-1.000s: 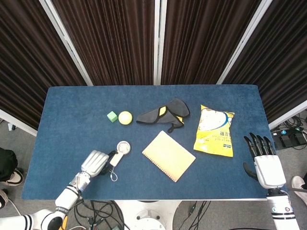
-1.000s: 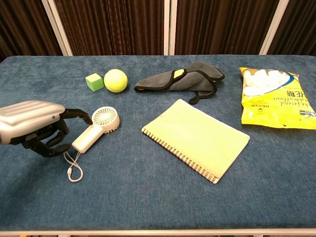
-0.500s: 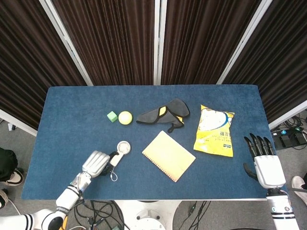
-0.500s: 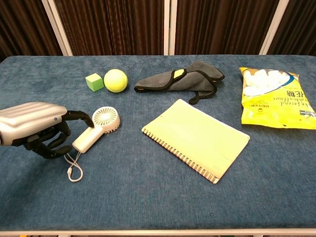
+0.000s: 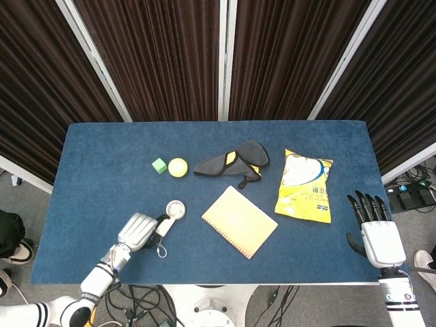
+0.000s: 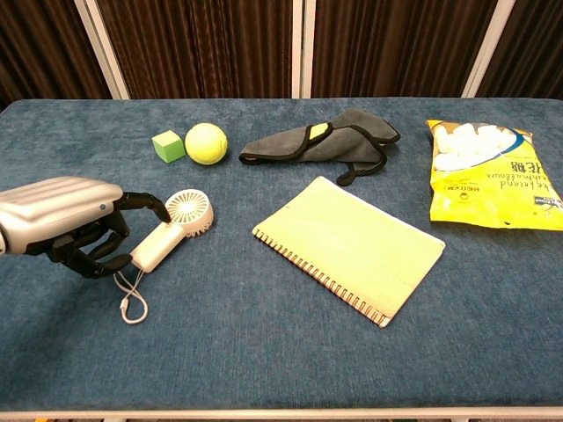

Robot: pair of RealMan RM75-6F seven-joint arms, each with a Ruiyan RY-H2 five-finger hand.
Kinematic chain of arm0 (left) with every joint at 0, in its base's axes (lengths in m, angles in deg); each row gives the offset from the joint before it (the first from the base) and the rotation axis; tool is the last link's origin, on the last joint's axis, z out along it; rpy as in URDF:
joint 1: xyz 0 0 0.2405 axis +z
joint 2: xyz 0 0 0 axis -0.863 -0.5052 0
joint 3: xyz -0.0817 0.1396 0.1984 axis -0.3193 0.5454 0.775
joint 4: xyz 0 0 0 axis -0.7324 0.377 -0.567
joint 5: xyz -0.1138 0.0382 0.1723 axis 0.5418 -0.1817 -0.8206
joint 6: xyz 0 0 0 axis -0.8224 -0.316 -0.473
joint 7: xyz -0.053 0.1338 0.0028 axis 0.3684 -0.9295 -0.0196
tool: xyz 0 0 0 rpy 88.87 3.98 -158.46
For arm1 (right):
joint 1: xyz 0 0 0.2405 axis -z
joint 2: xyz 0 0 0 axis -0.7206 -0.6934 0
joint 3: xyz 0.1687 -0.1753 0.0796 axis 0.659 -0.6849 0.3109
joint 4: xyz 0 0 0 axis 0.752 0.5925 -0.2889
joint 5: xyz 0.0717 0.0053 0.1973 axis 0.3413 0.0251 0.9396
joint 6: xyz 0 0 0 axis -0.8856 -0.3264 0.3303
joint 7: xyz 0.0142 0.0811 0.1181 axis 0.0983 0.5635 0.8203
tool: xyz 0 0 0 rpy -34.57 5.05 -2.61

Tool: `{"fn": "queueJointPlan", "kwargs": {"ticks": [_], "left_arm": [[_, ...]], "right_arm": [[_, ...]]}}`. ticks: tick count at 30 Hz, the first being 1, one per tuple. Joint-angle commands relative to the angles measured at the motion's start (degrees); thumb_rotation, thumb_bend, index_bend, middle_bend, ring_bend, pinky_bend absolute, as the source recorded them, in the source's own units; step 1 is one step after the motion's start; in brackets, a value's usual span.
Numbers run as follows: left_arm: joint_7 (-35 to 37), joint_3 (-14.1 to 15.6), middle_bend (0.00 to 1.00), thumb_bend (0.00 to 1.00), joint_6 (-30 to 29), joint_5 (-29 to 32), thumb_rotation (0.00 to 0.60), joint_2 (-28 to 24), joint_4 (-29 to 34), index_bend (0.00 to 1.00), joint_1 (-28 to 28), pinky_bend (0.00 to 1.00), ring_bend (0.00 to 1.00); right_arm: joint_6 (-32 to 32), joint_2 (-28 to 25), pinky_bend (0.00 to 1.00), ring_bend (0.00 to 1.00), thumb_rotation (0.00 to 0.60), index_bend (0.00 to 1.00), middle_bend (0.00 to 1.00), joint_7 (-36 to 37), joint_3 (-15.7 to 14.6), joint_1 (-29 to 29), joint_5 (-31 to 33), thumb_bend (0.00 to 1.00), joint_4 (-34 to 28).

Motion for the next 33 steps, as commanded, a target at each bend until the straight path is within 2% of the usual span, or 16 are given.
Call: {"fn": "queueJointPlan", "kwargs": {"ticks": [1,21,33], "left_arm": [[-0.1,0.1,0.78,0.43,0.3,0.3,0.6,0.0,-0.1,0.23,-0.2,0.79,0.82],[0.6,1.0,0.78,0.43,0.9,1.3,0.6,0.4,-0.8,0.23,-0.6,0.79,0.82],[-0.3,0.2,0.78,0.43,3.9,4.4,0.6,0.6,-1.0,0.23,-2.6,0.79,0.82]], "right_arm": [[0.1,0.0,0.0,0.0,0.6,0.0,0.0,0.0,0.0,0.0,0.1,0.24,-0.1],[0.5,0.2,0.0,0.0,0.6,0.0,0.0,0.3,-0.2,-0.2,0.5,0.24,0.6],[0.6,0.2,0.0,0.0,0.6,0.0,0.0,0.8,-0.2,-0.2,0.6,0.24,1.2]]}}
